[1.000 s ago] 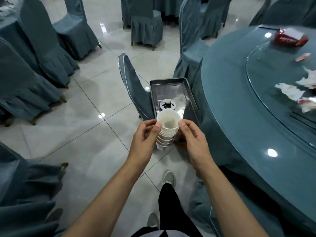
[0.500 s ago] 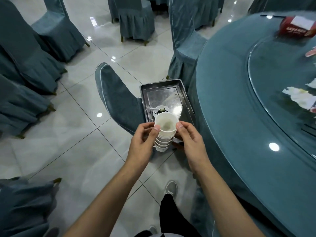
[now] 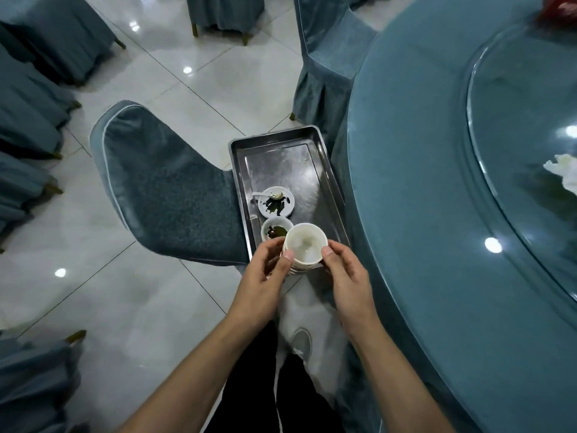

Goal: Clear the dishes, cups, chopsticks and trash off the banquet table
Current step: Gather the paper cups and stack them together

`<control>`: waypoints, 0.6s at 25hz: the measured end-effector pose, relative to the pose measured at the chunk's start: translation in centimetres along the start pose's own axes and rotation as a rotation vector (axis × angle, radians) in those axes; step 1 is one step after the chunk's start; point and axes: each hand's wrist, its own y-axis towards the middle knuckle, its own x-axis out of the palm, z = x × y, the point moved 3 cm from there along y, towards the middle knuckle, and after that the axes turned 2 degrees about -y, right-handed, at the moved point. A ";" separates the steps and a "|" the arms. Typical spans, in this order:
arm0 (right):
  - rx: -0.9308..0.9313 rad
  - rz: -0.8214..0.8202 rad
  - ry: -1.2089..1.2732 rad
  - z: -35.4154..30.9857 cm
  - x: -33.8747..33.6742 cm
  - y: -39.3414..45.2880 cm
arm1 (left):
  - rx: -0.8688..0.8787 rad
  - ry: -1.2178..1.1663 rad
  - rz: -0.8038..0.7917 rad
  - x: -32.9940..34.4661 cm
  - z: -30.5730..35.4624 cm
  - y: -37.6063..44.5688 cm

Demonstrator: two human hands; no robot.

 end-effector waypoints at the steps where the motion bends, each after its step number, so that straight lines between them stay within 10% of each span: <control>1: 0.013 0.009 -0.012 0.7 -0.2 1.1 | -0.020 0.014 -0.010 0.3 -0.9 1.2; 15: 0.199 0.168 -0.028 13.6 0.2 15.0 | -0.174 0.153 -0.018 1.7 -12.6 15.0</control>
